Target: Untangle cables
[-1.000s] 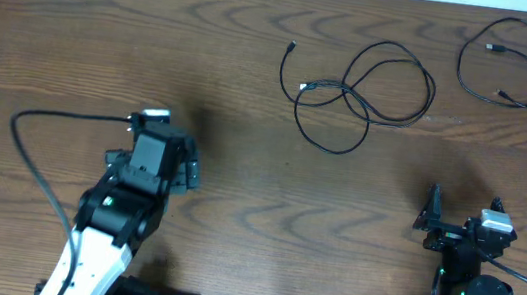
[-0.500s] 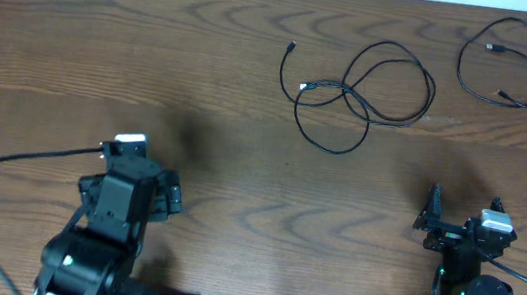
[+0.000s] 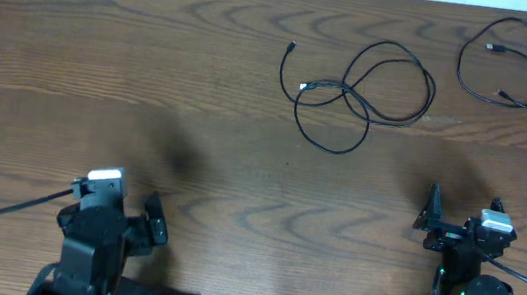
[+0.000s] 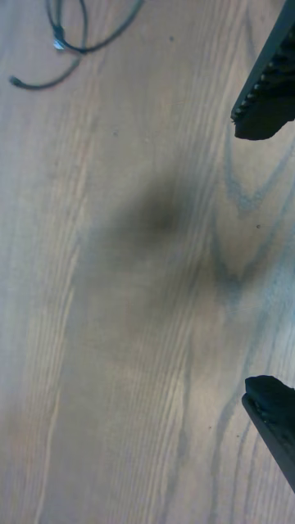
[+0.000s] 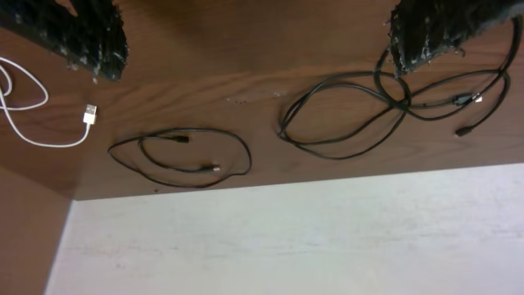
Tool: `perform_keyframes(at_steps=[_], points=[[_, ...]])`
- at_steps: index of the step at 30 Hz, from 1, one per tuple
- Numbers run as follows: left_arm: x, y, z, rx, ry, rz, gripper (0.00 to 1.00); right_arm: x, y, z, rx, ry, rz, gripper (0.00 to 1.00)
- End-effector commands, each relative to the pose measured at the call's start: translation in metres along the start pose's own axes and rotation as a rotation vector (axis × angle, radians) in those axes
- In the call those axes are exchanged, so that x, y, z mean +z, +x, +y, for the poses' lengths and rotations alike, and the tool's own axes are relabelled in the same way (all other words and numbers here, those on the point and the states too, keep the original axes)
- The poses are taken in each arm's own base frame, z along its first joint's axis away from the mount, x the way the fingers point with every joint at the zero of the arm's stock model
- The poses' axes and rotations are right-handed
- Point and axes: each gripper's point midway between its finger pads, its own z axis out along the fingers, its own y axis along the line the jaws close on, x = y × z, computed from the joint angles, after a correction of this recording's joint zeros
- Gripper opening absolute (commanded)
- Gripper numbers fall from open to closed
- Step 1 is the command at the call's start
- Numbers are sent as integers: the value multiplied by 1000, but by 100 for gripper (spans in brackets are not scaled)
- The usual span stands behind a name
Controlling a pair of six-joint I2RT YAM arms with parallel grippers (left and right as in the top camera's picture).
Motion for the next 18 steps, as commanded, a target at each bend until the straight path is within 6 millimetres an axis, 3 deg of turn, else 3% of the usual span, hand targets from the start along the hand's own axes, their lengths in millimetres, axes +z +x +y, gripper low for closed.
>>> perform_keyframes(at_steps=[1, 18], points=[[-9, 0, 2, -22, 20, -34, 97, 0, 0, 1, -14, -4, -1, 99], [-57, 0, 12, -102, 140, -278, 97, 0, 0, 1, -14, -4, -1, 99]])
